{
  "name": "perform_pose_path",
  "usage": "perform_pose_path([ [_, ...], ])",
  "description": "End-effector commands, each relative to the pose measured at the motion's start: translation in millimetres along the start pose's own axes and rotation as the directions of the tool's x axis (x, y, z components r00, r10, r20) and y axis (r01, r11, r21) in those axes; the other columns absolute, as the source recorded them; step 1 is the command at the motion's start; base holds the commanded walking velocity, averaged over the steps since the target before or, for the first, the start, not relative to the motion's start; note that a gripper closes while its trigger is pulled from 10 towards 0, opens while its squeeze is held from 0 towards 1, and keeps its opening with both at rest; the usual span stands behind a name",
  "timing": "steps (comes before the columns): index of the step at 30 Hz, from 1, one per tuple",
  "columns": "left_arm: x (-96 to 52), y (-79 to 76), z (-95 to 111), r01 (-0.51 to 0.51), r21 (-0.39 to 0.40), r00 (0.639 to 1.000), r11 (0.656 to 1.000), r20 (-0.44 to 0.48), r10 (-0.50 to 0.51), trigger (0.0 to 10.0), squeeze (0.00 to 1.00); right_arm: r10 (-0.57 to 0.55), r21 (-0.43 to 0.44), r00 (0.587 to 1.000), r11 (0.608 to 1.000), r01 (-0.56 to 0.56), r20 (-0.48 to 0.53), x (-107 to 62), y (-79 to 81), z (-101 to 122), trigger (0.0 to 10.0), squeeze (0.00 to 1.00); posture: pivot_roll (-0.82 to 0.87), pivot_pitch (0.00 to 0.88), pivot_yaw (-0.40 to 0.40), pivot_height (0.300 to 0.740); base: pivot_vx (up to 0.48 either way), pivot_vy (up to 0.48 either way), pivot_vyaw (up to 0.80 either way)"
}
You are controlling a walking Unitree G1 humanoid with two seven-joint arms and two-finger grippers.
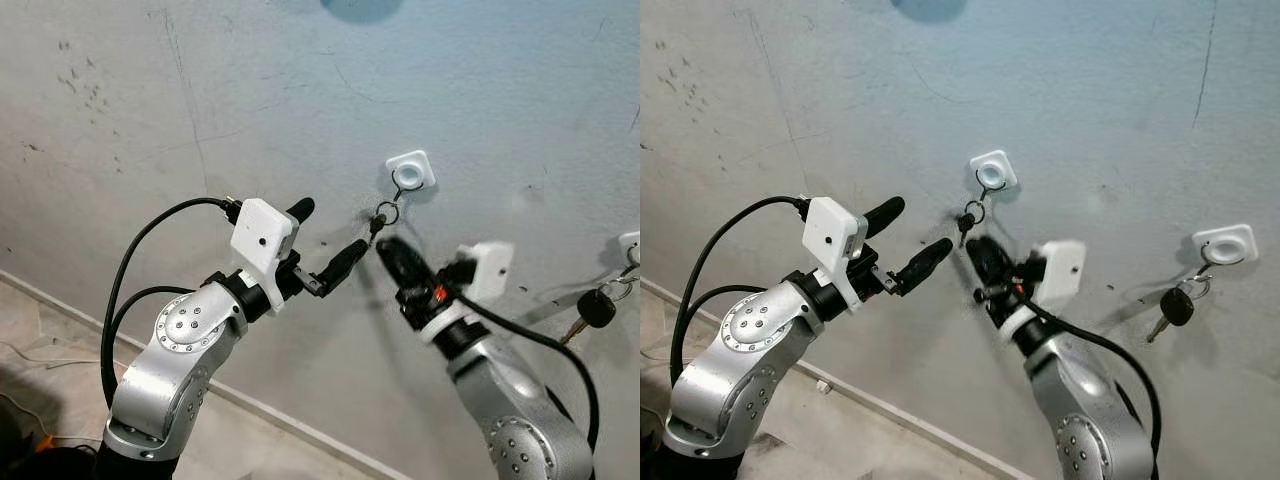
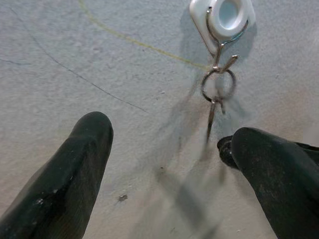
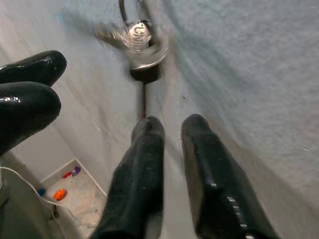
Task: Hang keys on a hook
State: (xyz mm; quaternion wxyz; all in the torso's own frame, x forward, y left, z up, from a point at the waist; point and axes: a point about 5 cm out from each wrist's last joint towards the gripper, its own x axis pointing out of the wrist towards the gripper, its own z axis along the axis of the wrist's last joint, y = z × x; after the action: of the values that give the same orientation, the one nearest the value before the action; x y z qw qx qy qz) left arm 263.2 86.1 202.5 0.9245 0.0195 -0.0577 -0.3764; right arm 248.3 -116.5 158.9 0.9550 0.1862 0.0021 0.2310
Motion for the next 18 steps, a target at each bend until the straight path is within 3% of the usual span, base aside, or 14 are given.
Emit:
perform_pose_path([
  [1, 0.5, -2.6, 3.4, 0.026, 0.01, 1.0, 1.0, 0.006, -0.026, 10.0, 0.0, 0.007, -0.031, 1.0, 0.999, -0.007, -0.008, 0.6, 1.9, 0.1, 10.0, 1.0, 0.17, 0.0, -0.019, 0.74, 0.0, 0.0, 0.0],
  [3, 0.2, -2.3, 3.0, 0.024, 0.01, 1.0, 1.0, 0.004, -0.024, 10.0, 0.0, 0.004, -0.055, 1.0, 0.999, -0.005, -0.02, 0.4, 1.3, -1.4, 10.0, 1.0, 0.17, 0.0, -0.02, 0.74, 0.0, 0.0, 0.0],
  [6, -1.6, -1.1, 1.3, 0.014, 0.009, 1.0, 1.0, -0.003, -0.014, 10.0, 0.0, -0.008, -0.163, 0.999, 0.987, -0.001, -0.054, -2.7, -1.6, -7.9, 10.0, 1.0, 0.17, 0.0, -0.02, 0.74, 0.0, 0.0, 0.0],
  [11, -6.6, 2.5, -2.8, -0.017, 0.023, 1.0, 1.0, -0.014, 0.017, 10.0, 0.0, -0.064, -0.328, 0.998, 0.943, 0.053, -0.023, -6.8, -5.2, -6.0, 10.0, 1.0, 0.17, 0.0, -0.02, 0.74, 0.0, 0.0, 0.0],
  [14, -9.9, 5.8, -6.2, -0.048, 0.038, 0.999, 0.998, -0.021, 0.049, 10.0, 0.0, -0.107, -0.356, 0.994, 0.929, 0.101, 0.005, -9.7, -8.3, -3.4, 10.0, 1.0, 0.17, 0.0, -0.021, 0.74, 0.0, 0.0, 0.0],
  [18, -20.3, 16.4, -26.4, -0.138, 0.078, 0.986, 0.987, -0.083, 0.144, 10.0, 0.0, -0.167, -0.347, 0.984, 0.921, 0.178, 0.061, -19.4, -13.7, 3.1, 10.0, 1.0, 0.16, 0.0, -0.024, 0.74, 0.0, 0.0, 0.0],
])
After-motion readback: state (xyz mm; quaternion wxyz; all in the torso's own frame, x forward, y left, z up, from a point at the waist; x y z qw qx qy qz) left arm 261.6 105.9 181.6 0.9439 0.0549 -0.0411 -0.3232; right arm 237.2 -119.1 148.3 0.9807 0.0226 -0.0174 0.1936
